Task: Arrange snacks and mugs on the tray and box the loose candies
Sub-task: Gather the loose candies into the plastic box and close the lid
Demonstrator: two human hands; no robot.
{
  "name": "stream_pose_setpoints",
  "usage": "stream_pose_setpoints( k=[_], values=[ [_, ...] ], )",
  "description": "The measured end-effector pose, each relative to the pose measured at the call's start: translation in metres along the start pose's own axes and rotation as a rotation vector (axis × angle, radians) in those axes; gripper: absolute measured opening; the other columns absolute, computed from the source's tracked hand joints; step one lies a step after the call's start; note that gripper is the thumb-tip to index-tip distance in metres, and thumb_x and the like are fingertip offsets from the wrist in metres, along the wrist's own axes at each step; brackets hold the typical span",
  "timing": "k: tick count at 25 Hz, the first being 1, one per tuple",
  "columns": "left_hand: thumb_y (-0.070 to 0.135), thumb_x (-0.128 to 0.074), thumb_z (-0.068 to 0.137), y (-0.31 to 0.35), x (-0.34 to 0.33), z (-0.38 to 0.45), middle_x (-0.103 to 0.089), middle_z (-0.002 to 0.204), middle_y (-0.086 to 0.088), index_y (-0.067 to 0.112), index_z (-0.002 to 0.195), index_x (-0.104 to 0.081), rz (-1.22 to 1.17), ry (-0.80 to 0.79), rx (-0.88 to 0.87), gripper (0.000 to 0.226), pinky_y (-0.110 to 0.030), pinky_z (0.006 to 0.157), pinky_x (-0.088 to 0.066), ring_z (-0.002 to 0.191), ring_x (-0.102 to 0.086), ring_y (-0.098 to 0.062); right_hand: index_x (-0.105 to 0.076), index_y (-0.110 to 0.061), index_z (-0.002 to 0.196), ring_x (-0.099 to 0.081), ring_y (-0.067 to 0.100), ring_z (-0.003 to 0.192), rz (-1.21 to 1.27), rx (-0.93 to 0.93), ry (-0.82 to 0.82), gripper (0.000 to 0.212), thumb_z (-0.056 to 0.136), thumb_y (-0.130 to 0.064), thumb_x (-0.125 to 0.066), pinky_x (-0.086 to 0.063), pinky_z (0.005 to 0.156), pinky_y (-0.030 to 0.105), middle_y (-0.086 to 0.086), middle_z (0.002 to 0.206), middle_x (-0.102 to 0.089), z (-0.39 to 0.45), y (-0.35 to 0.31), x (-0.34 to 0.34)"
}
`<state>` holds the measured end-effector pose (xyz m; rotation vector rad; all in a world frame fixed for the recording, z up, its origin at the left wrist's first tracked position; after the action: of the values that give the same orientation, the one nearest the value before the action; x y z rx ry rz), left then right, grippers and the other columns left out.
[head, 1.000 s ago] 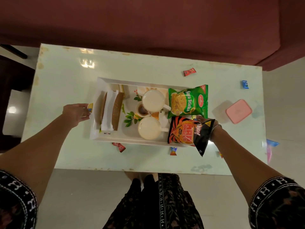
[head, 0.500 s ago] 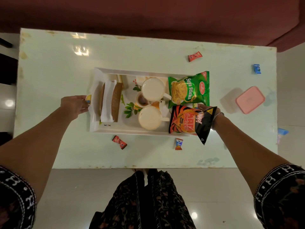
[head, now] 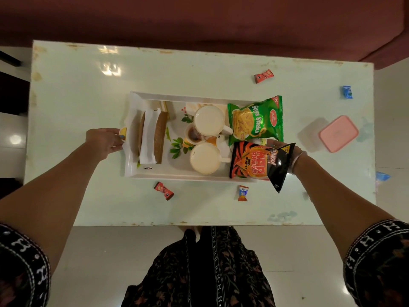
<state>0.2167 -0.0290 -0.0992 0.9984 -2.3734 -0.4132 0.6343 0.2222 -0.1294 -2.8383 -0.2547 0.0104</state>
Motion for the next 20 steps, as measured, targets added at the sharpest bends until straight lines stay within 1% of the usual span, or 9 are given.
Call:
stream_pose_setpoints(
  k=[2, 3, 5, 7, 12, 15, 17, 18, 20],
  values=[
    [-0.006, -0.034, 0.089, 0.005, 0.006, -0.009, -0.064, 0.067, -0.020, -0.004, 0.097, -0.060, 0.026, 0.074, -0.021, 0.027, -0.025, 0.059, -0.054, 0.051, -0.062, -0.021, -0.063, -0.010, 0.084, -0.065, 0.020, 0.061, 0.014, 0.035, 0.026, 0.015, 0.093, -0.011, -0.050, -0.054, 0.071, 0.034, 0.006, 0.060, -0.070, -0.008, -0.006, 0.009],
    [-0.003, -0.036, 0.090, 0.011, 0.009, -0.014, -0.067, 0.079, -0.022, -0.003, 0.108, -0.060, 0.121, 0.125, -0.084, 0.030, -0.026, 0.060, -0.051, 0.063, -0.063, -0.024, -0.062, -0.011, 0.085, -0.063, 0.019, 0.066, -0.002, 0.076, 0.066, 0.013, 0.092, -0.010, -0.051, -0.053, 0.076, 0.036, 0.005, 0.065, -0.070, -0.013, -0.012, 0.016],
    [0.001, -0.043, 0.088, 0.031, 0.015, -0.029, -0.066, 0.112, -0.018, 0.003, 0.115, -0.062, 0.394, 0.319, -0.322, 0.034, -0.031, 0.078, -0.050, 0.095, -0.063, -0.029, -0.061, -0.013, 0.084, -0.060, 0.018, 0.073, -0.048, 0.161, 0.142, 0.012, 0.092, -0.012, -0.052, -0.052, 0.072, 0.033, 0.004, 0.081, -0.066, -0.029, -0.026, 0.031],
    [0.004, -0.047, 0.085, 0.049, 0.008, -0.056, -0.066, 0.117, -0.014, 0.004, 0.113, -0.064, 0.437, 0.397, -0.539, 0.032, -0.031, 0.091, -0.046, 0.107, -0.061, -0.029, -0.059, -0.014, 0.085, -0.060, 0.017, 0.076, -0.029, 0.204, 0.141, 0.012, 0.093, -0.014, -0.051, -0.051, 0.066, 0.030, 0.004, 0.086, -0.063, -0.048, -0.035, 0.038],
    [0.007, -0.048, 0.085, 0.067, -0.028, -0.104, -0.067, 0.113, -0.014, 0.004, 0.110, -0.062, 0.356, 0.326, -0.689, 0.028, -0.024, 0.086, -0.043, 0.102, -0.062, -0.026, -0.055, -0.013, 0.107, -0.061, 0.020, 0.092, -0.031, 0.276, 0.130, 0.015, 0.094, -0.018, -0.051, -0.049, 0.078, 0.032, 0.004, 0.104, -0.061, -0.087, -0.048, 0.049],
    [0.006, -0.050, 0.084, 0.067, -0.060, -0.138, -0.067, 0.112, -0.010, 0.007, 0.108, -0.063, 0.315, 0.236, -0.761, 0.026, -0.007, 0.073, -0.039, 0.094, -0.059, -0.012, -0.055, -0.011, 0.118, -0.058, 0.022, 0.098, -0.054, 0.306, 0.139, 0.026, 0.094, -0.020, -0.050, -0.048, 0.079, 0.032, 0.006, 0.108, -0.059, -0.101, -0.051, 0.063],
    [0.004, -0.052, 0.084, 0.062, -0.087, -0.163, -0.068, 0.108, -0.009, 0.009, 0.105, -0.064, 0.268, 0.153, -0.810, 0.025, 0.002, 0.066, -0.038, 0.089, -0.056, -0.009, -0.054, -0.008, 0.123, -0.057, 0.021, 0.096, -0.094, 0.325, 0.181, 0.033, 0.093, -0.021, -0.051, -0.048, 0.082, 0.033, 0.006, 0.107, -0.059, -0.104, -0.053, 0.078],
    [0.003, -0.053, 0.082, 0.056, -0.101, -0.175, -0.069, 0.105, -0.009, 0.010, 0.103, -0.064, 0.226, 0.108, -0.810, 0.025, -0.001, 0.070, -0.043, 0.088, -0.058, -0.011, -0.054, -0.007, 0.122, -0.057, 0.020, 0.094, -0.126, 0.339, 0.212, 0.034, 0.092, -0.023, -0.052, -0.048, 0.082, 0.034, 0.006, 0.105, -0.059, -0.103, -0.054, 0.085],
    [-0.003, -0.054, 0.078, 0.039, -0.135, -0.199, -0.069, 0.097, -0.010, 0.010, 0.101, -0.063, 0.112, -0.026, -0.764, 0.028, -0.031, 0.084, -0.054, 0.089, -0.062, -0.020, -0.056, -0.006, 0.120, -0.055, 0.020, 0.092, -0.191, 0.378, 0.268, 0.036, 0.090, -0.026, -0.055, -0.047, 0.085, 0.037, 0.006, 0.102, -0.057, -0.099, -0.057, 0.097]
  ],
)
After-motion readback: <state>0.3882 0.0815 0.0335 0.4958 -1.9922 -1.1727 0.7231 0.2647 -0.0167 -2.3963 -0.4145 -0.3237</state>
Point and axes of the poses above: each hand's wrist, its own z-axis towards the middle knuckle, its own x-axis out of the back of the hand, y = z × x, the point moved 6 cm from there along z, towards the middle knuckle
